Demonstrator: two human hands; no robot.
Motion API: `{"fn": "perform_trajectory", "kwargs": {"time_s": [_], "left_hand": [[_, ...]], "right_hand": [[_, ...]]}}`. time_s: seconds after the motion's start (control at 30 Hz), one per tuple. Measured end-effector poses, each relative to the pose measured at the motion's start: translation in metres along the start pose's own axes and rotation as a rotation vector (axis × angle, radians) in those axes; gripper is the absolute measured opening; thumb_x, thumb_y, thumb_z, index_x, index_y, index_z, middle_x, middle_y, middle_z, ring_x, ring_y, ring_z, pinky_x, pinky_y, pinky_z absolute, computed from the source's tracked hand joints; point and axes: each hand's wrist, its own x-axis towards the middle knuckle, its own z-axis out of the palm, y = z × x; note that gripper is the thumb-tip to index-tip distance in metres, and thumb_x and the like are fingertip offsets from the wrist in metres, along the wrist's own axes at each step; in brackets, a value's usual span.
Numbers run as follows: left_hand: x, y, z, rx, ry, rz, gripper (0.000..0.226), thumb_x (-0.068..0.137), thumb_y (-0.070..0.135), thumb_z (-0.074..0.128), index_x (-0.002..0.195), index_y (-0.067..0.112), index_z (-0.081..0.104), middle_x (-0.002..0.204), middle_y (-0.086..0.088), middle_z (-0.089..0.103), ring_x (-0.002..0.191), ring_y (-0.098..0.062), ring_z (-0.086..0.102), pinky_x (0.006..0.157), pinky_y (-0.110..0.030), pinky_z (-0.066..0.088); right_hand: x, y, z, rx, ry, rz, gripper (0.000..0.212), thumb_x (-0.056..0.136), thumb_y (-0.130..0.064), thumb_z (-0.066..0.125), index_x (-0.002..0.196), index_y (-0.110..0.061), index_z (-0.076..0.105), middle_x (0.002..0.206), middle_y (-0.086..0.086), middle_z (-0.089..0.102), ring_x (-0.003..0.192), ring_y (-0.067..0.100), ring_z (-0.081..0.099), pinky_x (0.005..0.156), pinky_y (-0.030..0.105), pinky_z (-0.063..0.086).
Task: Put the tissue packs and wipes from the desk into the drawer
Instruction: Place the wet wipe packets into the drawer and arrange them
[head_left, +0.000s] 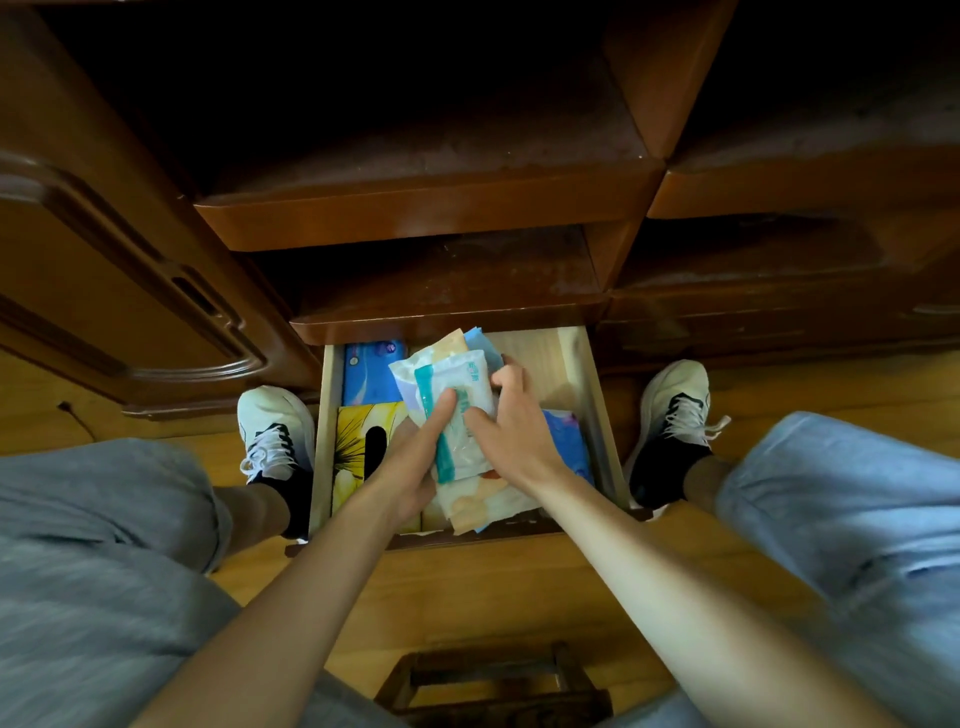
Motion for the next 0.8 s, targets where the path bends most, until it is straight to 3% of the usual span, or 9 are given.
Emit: {"fn": "perform_trajectory", "kwargs": {"time_s": [0.1, 0.2, 0.27, 0.33, 0.43, 0.57, 0.67, 0.73, 0.8], "left_hand": [[0.016, 0.001, 0.005, 0.094, 0.193, -0.063, 0.047, 0.088, 0.045, 0.072, 0.119, 0.010, 0.066, 0.105, -0.012, 0.077, 0.095, -0.030, 0.075, 0.079, -0.046, 0.062], [0.043, 0.008, 0.016, 0.004, 0.290, -0.203, 0.044, 0.092, 0.037, 0.070, 0.122, 0.007, 0.063, 0.114, -0.017, 0.073, 0.101, -0.034, 0.072, 0.086, -0.051, 0.058], [0.064, 0.015, 0.024, -0.009, 0.298, -0.233, 0.041, 0.093, 0.034, 0.070, 0.124, 0.009, 0.059, 0.120, -0.017, 0.070, 0.101, -0.034, 0.070, 0.077, -0.049, 0.058], [0.086, 0.019, 0.032, 0.033, 0.318, -0.222, 0.040, 0.092, 0.033, 0.072, 0.120, 0.008, 0.058, 0.119, -0.015, 0.069, 0.093, -0.032, 0.071, 0.067, -0.047, 0.059], [0.122, 0.021, 0.043, 0.064, 0.381, -0.205, 0.055, 0.088, 0.037, 0.075, 0.127, 0.005, 0.052, 0.119, -0.017, 0.068, 0.099, -0.034, 0.070, 0.082, -0.053, 0.059], [0.162, 0.014, 0.060, 0.212, 0.529, -0.169, 0.052, 0.086, 0.052, 0.073, 0.110, 0.011, 0.052, 0.087, -0.003, 0.062, 0.069, -0.018, 0.063, 0.049, -0.030, 0.051], [0.188, 0.001, 0.066, 0.169, 0.547, -0.144, 0.043, 0.087, 0.048, 0.074, 0.101, 0.014, 0.053, 0.091, -0.004, 0.066, 0.074, -0.019, 0.067, 0.066, -0.036, 0.060], [0.199, -0.003, 0.069, 0.230, 0.489, -0.063, 0.044, 0.090, 0.042, 0.072, 0.118, 0.014, 0.052, 0.100, -0.005, 0.068, 0.084, -0.021, 0.070, 0.065, -0.036, 0.062], [0.204, -0.009, 0.073, 0.406, 0.402, -0.008, 0.059, 0.093, 0.044, 0.068, 0.139, 0.016, 0.042, 0.123, -0.012, 0.064, 0.107, -0.031, 0.067, 0.083, -0.043, 0.060]], "right_hand": [[0.006, 0.011, -0.009, 0.072, -0.073, 0.133, 0.054, 0.089, -0.035, 0.066, 0.134, -0.023, 0.038, 0.137, -0.003, 0.041, 0.111, 0.011, 0.057, 0.082, 0.038, 0.062], [0.010, 0.023, -0.026, 0.181, -0.051, 0.296, 0.072, 0.089, -0.040, 0.065, 0.151, -0.030, 0.029, 0.146, 0.000, 0.045, 0.118, 0.016, 0.059, 0.093, 0.045, 0.058], [0.013, 0.034, -0.039, 0.155, 0.026, 0.327, 0.070, 0.093, -0.036, 0.065, 0.153, -0.024, 0.031, 0.150, 0.000, 0.045, 0.127, 0.016, 0.053, 0.101, 0.039, 0.052], [0.013, 0.044, -0.052, 0.142, 0.103, 0.338, 0.061, 0.095, -0.029, 0.065, 0.149, -0.021, 0.038, 0.146, -0.002, 0.049, 0.119, 0.007, 0.053, 0.091, 0.021, 0.046], [0.014, 0.054, -0.060, 0.226, 0.166, 0.365, 0.054, 0.094, -0.022, 0.069, 0.141, -0.019, 0.044, 0.127, -0.007, 0.059, 0.094, -0.006, 0.061, 0.068, 0.011, 0.048], [0.019, 0.061, -0.056, 0.383, 0.183, 0.411, 0.041, 0.096, -0.013, 0.066, 0.130, -0.025, 0.048, 0.114, -0.008, 0.064, 0.088, -0.012, 0.065, 0.063, 0.009, 0.051], [0.022, 0.066, -0.055, 0.434, 0.192, 0.431, 0.038, 0.096, -0.010, 0.063, 0.128, -0.027, 0.051, 0.115, -0.007, 0.066, 0.087, -0.012, 0.065, 0.062, 0.007, 0.050], [0.022, 0.068, -0.057, 0.442, 0.209, 0.429, 0.037, 0.095, -0.011, 0.062, 0.122, -0.034, 0.052, 0.114, -0.010, 0.067, 0.088, -0.010, 0.066, 0.062, 0.009, 0.051], [0.022, 0.070, -0.061, 0.426, 0.212, 0.434, 0.037, 0.094, -0.013, 0.062, 0.120, -0.038, 0.053, 0.115, -0.012, 0.066, 0.091, -0.006, 0.067, 0.065, 0.013, 0.053]]}}
